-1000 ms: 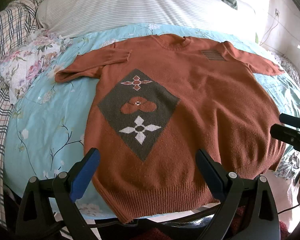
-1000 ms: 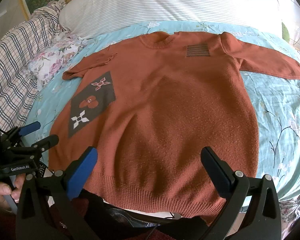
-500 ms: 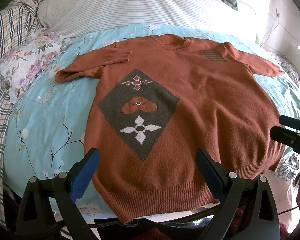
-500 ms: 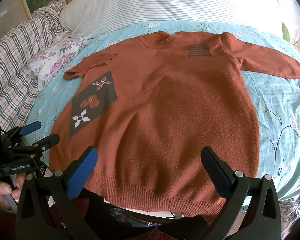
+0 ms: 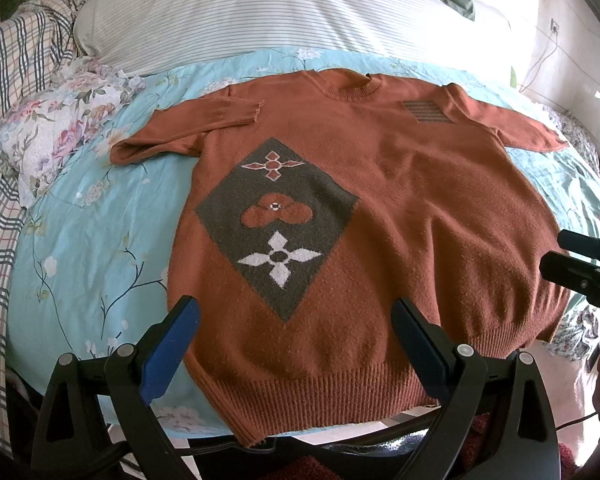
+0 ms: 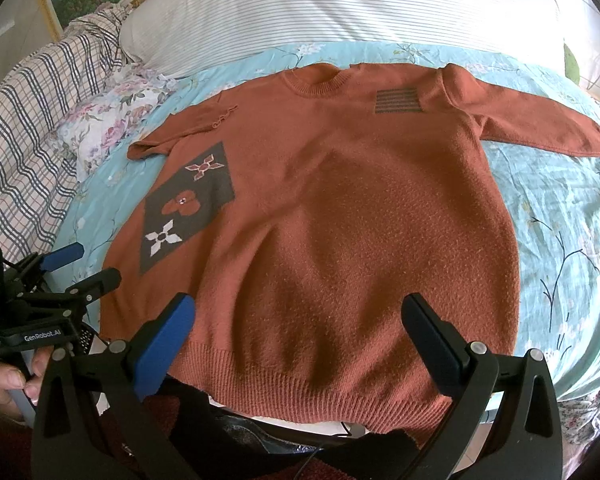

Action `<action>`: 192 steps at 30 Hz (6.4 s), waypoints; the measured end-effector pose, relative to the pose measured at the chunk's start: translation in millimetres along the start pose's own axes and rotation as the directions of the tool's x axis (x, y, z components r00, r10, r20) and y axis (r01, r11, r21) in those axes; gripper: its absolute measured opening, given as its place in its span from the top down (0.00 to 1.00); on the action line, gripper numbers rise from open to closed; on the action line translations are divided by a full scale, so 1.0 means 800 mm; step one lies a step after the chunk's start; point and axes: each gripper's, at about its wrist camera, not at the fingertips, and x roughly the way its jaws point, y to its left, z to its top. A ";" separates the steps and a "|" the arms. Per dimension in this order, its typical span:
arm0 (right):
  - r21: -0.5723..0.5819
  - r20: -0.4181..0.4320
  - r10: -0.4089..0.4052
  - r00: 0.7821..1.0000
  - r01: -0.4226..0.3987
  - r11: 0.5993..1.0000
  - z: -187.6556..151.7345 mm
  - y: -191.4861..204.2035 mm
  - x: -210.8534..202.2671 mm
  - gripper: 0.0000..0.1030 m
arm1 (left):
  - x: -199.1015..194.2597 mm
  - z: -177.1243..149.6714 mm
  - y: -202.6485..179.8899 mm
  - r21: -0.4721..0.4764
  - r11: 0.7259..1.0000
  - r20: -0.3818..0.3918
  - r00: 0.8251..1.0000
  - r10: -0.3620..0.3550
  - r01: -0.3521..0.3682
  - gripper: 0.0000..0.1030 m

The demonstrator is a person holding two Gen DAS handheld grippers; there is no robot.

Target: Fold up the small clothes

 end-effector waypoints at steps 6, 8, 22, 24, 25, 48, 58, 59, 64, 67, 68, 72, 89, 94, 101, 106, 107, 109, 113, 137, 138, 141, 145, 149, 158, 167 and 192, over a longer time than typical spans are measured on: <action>0.006 0.001 0.007 1.000 -0.007 1.000 -0.001 0.000 -0.001 0.00 | 0.000 0.000 0.000 -0.001 1.000 0.001 1.000 0.000 0.000 0.06; 0.004 0.001 0.006 1.000 -0.006 1.000 -0.001 0.001 0.000 0.00 | 0.000 0.000 0.000 0.000 1.000 0.000 1.000 0.001 -0.001 0.06; 0.007 -0.001 0.006 1.000 -0.006 1.000 0.001 -0.003 0.001 0.00 | 0.005 0.001 0.000 -0.004 1.000 -0.020 1.000 -0.007 0.007 0.06; 0.009 -0.009 -0.007 1.000 0.007 1.000 -0.002 0.000 -0.002 0.00 | 0.007 0.001 0.000 -0.008 1.000 -0.023 1.000 -0.010 0.009 0.06; 0.015 -0.013 -0.010 1.000 0.010 1.000 -0.002 0.000 -0.001 0.00 | 0.008 0.002 0.001 -0.010 1.000 -0.025 1.000 -0.016 0.015 0.06; 0.193 0.161 -0.070 0.984 0.038 0.980 0.035 -0.144 -0.012 0.07 | 0.052 0.044 -0.006 -0.022 0.998 -0.016 0.998 -0.060 0.059 0.06; 0.498 0.216 -0.311 0.925 0.170 0.850 0.093 -0.388 -0.057 0.42 | 0.085 0.065 -0.030 0.008 0.998 -0.081 0.995 -0.066 0.066 0.06; 0.528 0.203 -0.337 0.919 0.187 0.828 0.099 -0.414 -0.058 0.47 | 0.089 0.066 -0.033 0.014 0.998 -0.094 0.993 -0.064 0.066 0.06; 0.651 0.168 -0.396 0.903 0.200 0.732 0.129 -0.541 -0.053 0.57 | 0.111 0.080 -0.050 0.027 0.997 -0.136 0.988 -0.068 0.072 0.06; 0.689 0.136 -0.443 0.886 0.236 0.685 0.148 -0.597 -0.042 0.58 | 0.122 0.088 -0.060 0.033 0.996 -0.156 0.985 -0.073 0.079 0.06; 0.704 0.128 -0.446 0.886 0.236 0.670 0.155 -0.620 -0.038 0.58 | 0.126 0.092 -0.065 0.041 0.996 -0.159 0.985 -0.072 0.079 0.06; 0.747 0.087 -0.473 0.877 0.257 0.614 0.177 -0.673 -0.005 0.62 | 0.143 0.098 -0.080 0.077 0.994 -0.195 0.979 -0.060 0.077 0.06; 0.426 0.248 -0.095 0.964 -0.021 0.905 0.269 -0.415 0.049 0.92 | 0.140 0.098 -0.061 0.029 0.992 -0.164 0.980 -0.116 0.122 0.06; 0.314 0.200 0.188 0.961 -0.245 0.917 0.294 -0.268 0.120 0.92 | 0.125 0.093 -0.039 -0.003 0.992 -0.130 0.983 -0.127 0.127 0.06; 0.264 0.081 0.406 0.910 -0.413 0.872 0.314 -0.103 0.224 0.92 | 0.117 0.087 0.007 -0.105 0.986 -0.103 0.985 -0.140 0.130 0.06; 0.245 -0.004 0.484 0.875 -0.469 0.849 0.311 -0.029 0.281 0.92 | 0.116 0.082 0.030 -0.145 0.981 -0.087 0.986 -0.145 0.131 0.06; 0.242 -0.023 0.493 0.870 -0.473 0.847 0.310 -0.019 0.292 0.92 | 0.116 0.083 0.033 -0.152 0.979 -0.083 0.986 -0.148 0.134 0.06; 0.237 -0.053 0.511 0.858 -0.486 0.841 0.306 0.005 0.312 0.92 | 0.117 0.085 0.038 -0.161 0.977 -0.074 0.985 -0.153 0.140 0.06; 0.279 -0.108 0.563 0.819 -0.519 0.808 0.304 0.018 0.334 0.60 | 0.131 0.096 0.043 -0.163 0.977 -0.066 0.986 -0.151 0.139 0.06; 0.371 0.248 0.182 0.951 -0.267 0.889 0.213 -0.203 0.119 0.42 | 0.263 0.244 0.115 -0.306 0.933 0.083 0.982 -0.171 0.188 0.95; 0.373 0.249 0.154 0.956 -0.242 0.896 0.215 -0.215 0.119 0.42 | 0.259 0.242 0.125 -0.321 0.932 0.093 0.985 -0.147 0.170 0.95; 0.373 0.231 0.114 0.966 -0.196 0.907 0.227 -0.242 0.134 0.42 | 0.260 0.238 0.150 -0.363 0.913 0.085 0.982 -0.169 0.188 0.95; 0.369 0.142 0.059 0.988 -0.108 0.923 0.254 -0.265 0.179 0.42 | 0.262 0.239 0.144 -0.333 0.924 0.068 0.982 -0.174 0.187 0.95; 0.348 0.033 0.011 0.999 -0.022 0.937 0.277 -0.280 0.232 0.42 | 0.261 0.239 0.134 -0.317 0.928 0.061 0.981 -0.186 0.195 0.95; 0.299 -0.006 -0.012 1.000 0.013 0.954 0.286 -0.305 0.253 0.91 | 0.253 0.241 0.117 -0.277 0.934 0.065 0.974 -0.218 0.227 0.95; 0.289 0.057 -0.103 0.993 0.082 0.954 0.277 -0.279 0.230 0.81 | 0.272 0.231 0.108 -0.275 0.938 0.033 0.977 -0.211 0.212 0.94; 0.256 -0.007 0.240 0.971 -0.230 0.939 0.198 -0.151 0.232 0.42 | 0.244 0.241 0.145 0.101 0.994 0.005 0.999 0.048 -0.048 0.56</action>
